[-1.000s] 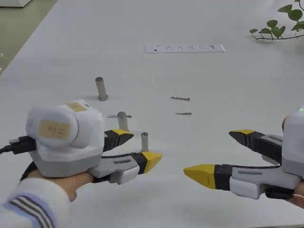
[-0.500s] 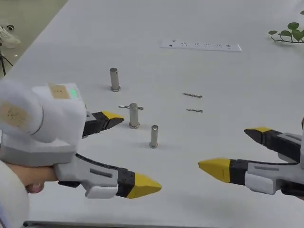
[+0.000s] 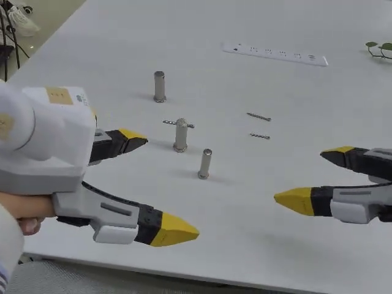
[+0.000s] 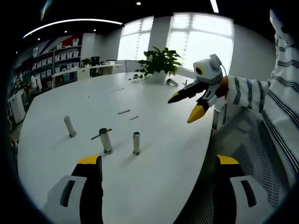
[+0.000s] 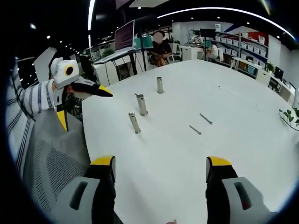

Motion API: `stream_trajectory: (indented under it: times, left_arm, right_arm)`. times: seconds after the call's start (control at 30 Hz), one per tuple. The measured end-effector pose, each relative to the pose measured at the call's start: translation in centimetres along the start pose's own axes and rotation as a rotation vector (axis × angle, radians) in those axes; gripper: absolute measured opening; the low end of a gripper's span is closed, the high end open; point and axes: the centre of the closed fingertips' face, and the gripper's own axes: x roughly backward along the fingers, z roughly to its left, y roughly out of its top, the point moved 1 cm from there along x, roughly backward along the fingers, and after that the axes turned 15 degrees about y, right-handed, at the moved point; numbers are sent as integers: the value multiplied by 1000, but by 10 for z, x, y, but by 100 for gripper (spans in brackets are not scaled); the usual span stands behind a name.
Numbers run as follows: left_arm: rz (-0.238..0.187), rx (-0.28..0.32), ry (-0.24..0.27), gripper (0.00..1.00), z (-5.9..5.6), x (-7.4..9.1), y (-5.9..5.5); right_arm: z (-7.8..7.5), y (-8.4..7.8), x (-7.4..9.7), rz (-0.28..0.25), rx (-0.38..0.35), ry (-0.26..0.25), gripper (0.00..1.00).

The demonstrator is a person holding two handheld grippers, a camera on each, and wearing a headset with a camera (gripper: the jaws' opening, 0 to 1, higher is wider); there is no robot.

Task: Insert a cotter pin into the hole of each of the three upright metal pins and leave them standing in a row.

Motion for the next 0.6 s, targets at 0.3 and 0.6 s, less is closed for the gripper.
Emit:
stream_trajectory:
  times: [0.3, 0.6]
  left_arm:
    - [0, 38, 18, 99, -3, -2, -1]
    - [3, 63, 41, 99, -6, -2, -1]
  right_arm:
    - [-33, 12, -11, 160, 116, 18, 58]
    - [-58, 20, -23, 367, 249, 65, 42]
